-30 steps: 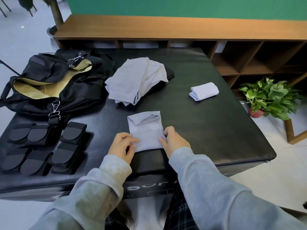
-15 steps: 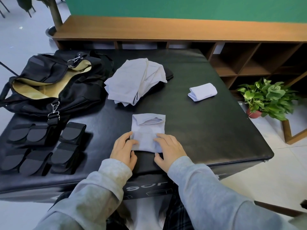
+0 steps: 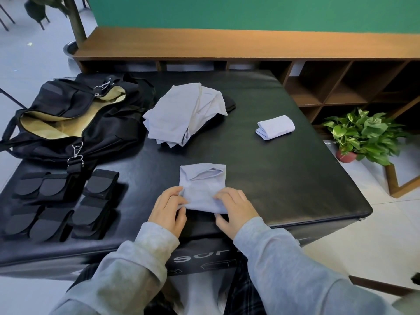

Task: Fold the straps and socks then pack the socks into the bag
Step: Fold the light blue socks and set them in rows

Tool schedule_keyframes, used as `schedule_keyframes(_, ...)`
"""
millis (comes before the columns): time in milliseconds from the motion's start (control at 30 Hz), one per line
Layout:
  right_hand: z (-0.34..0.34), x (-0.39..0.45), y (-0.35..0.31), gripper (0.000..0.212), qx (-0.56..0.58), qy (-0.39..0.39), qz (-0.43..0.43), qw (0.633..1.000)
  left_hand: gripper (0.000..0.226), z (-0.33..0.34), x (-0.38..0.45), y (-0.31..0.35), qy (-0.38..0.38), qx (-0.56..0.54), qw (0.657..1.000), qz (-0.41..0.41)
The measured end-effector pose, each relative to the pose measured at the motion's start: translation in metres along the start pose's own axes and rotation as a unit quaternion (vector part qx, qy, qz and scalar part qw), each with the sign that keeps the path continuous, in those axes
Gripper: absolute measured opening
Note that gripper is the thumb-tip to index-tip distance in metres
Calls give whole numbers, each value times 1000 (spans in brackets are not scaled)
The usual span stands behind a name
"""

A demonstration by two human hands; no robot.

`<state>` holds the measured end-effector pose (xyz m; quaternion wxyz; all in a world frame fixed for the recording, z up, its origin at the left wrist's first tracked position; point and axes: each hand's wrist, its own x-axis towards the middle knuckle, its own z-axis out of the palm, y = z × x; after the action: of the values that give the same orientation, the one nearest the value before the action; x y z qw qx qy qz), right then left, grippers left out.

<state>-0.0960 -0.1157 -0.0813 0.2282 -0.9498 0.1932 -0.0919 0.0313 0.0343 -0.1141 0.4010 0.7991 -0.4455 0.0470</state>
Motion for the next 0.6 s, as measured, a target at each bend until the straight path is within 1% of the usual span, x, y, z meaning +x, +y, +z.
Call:
schedule_keyframes(67, -4, 0, 0, 2, -5, 67, -6, 998, 6, -5, 0, 12, 8, -27, 1000, -13)
schedule_keyframes(167, -13, 4, -2, 20, 16, 118, 11, 993, 8, -12, 0, 26, 16, -70, 997, -29)
schedule_keyframes(267, -15, 4, -2, 21, 50, 155, -22, 986, 15, -18, 5, 34, 2, -118, 990, -73)
schedule_keyframes(333, -16, 4, -2, 20, 88, 138, -42, 986, 14, -20, 8, 37, -14, -148, 983, -107)
schedule_keyframes(467, -18, 4, 4, 13, 139, 56, -34, 988, 24, -19, 12, 37, -11, -188, 968, -165)
schedule_keyframes(567, -19, 5, 4, 3, 155, 30, -13, 987, 32, -18, 18, 33, -46, -185, 967, -168)
schedule_keyframes(600, -20, 6, 3, 6, 153, 23, -4, 988, 36, -19, 20, 32, -64, -181, 967, -170)
